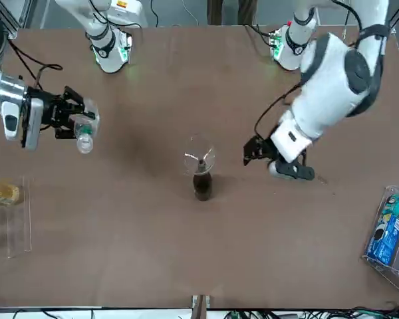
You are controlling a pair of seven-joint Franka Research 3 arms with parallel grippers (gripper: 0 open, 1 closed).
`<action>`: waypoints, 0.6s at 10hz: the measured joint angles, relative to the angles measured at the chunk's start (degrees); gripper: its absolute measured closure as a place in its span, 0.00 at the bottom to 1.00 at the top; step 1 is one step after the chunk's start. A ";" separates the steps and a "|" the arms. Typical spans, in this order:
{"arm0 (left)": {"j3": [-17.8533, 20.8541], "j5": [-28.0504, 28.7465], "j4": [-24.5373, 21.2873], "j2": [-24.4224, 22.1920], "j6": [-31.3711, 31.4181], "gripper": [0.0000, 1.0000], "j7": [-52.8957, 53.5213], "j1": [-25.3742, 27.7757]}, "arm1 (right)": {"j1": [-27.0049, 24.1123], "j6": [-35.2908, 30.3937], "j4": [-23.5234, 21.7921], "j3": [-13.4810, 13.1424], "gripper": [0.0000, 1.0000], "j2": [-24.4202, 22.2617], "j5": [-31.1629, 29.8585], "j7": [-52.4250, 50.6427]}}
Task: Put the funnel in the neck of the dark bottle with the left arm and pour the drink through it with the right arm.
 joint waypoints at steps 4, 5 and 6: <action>-6.61 -1.61 -5.84 -0.30 -1.89 0.02 31.40 10.20 | 0.06 2.06 3.11 9.48 0.61 -3.75 -4.48 21.92; -7.45 -2.27 -7.29 -0.29 -0.59 0.01 33.14 10.09 | 0.07 2.11 4.23 11.48 0.61 -4.01 -5.75 26.87; -8.46 -4.92 -9.19 -0.24 2.53 0.02 34.63 10.09 | 0.08 2.25 5.02 13.27 0.61 -4.14 -7.09 31.57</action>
